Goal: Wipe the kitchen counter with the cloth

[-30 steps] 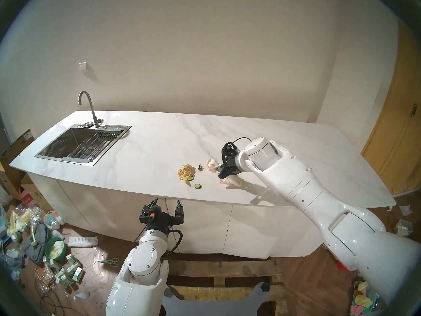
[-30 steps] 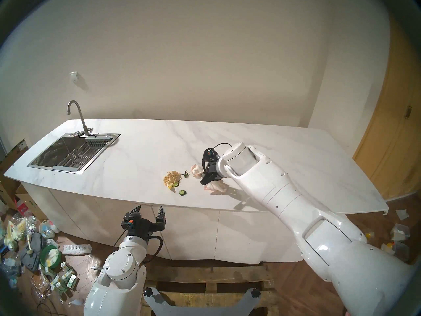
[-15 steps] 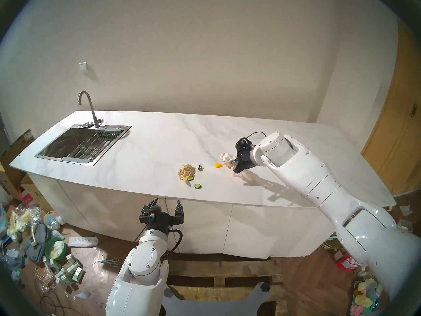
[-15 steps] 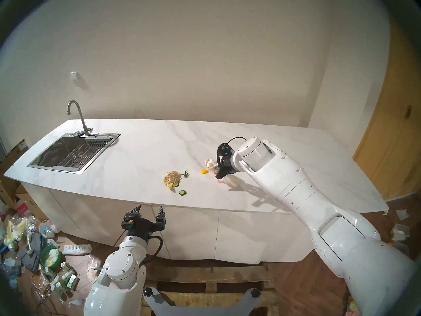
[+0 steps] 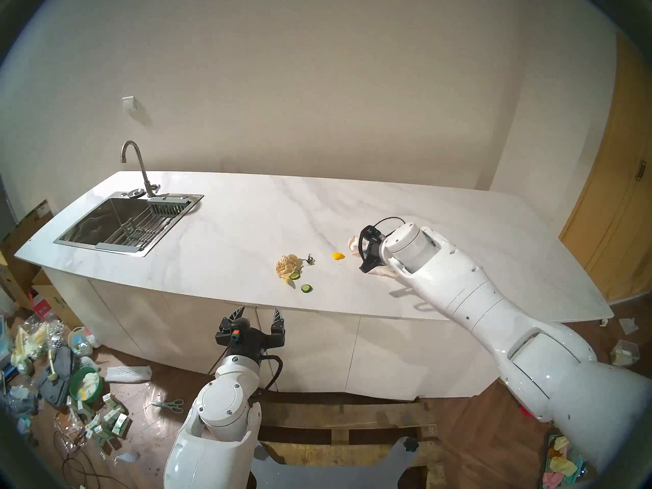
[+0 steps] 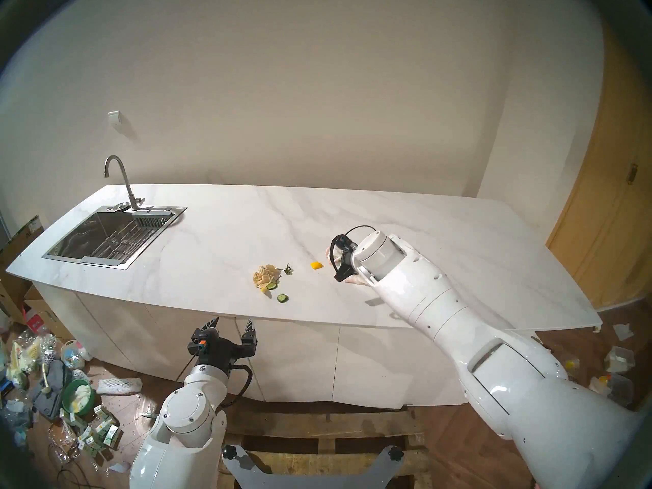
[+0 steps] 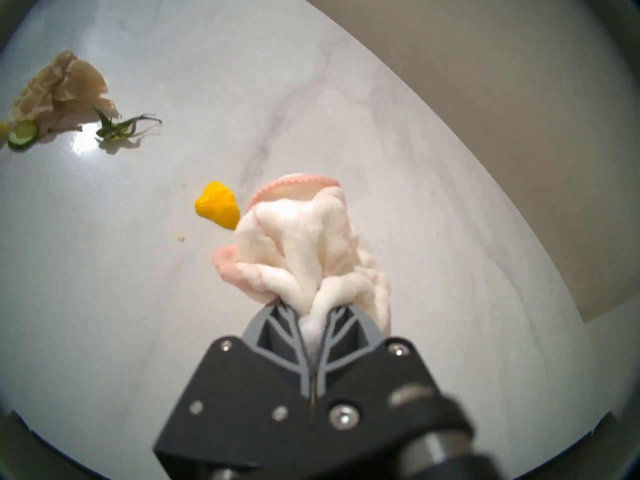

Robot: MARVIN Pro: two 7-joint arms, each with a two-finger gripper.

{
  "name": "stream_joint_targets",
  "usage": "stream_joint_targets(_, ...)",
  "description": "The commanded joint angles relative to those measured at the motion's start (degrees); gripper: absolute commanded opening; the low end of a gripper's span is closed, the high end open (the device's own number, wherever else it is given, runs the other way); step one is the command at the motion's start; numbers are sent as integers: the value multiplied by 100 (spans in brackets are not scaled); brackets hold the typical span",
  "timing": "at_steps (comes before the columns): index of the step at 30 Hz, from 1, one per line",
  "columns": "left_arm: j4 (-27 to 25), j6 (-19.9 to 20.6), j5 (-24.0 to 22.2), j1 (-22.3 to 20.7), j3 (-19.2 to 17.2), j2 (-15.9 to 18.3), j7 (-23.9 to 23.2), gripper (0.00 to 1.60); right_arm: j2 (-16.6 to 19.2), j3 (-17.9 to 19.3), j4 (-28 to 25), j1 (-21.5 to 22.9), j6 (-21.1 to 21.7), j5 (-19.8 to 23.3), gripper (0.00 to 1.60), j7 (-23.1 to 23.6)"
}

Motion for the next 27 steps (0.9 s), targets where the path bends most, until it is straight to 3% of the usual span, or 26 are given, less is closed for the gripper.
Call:
stream_joint_targets(1,-148,-37,-4,-36,13,7,-24,160,-659,-282,534,189,-281,65,0,-326)
stream_joint_targets(4,-143,-37,-3,-39,13,7,-22,160,-842,-390,764,288,-308,99,0,-338)
stream_joint_targets(6,-140,-38,-3,-40,13,7,-20,160,-1182,-362,1127,431,-391,16,0,-433)
stream_joint_targets(9,-138,-38,-3,-41,14,6,-19,160,-1056,-502,992,464,-409,114,0,-423)
stream_joint_targets(17,-129,-39,-2,-46,14,5,-16,160,-1487,-610,1517,714,-674,117,0,-516)
stream_joint_targets(27,-136,-39,-3,-43,15,7,-17,160,-1794,-1070,1845,770,-1472,-161,0,-373)
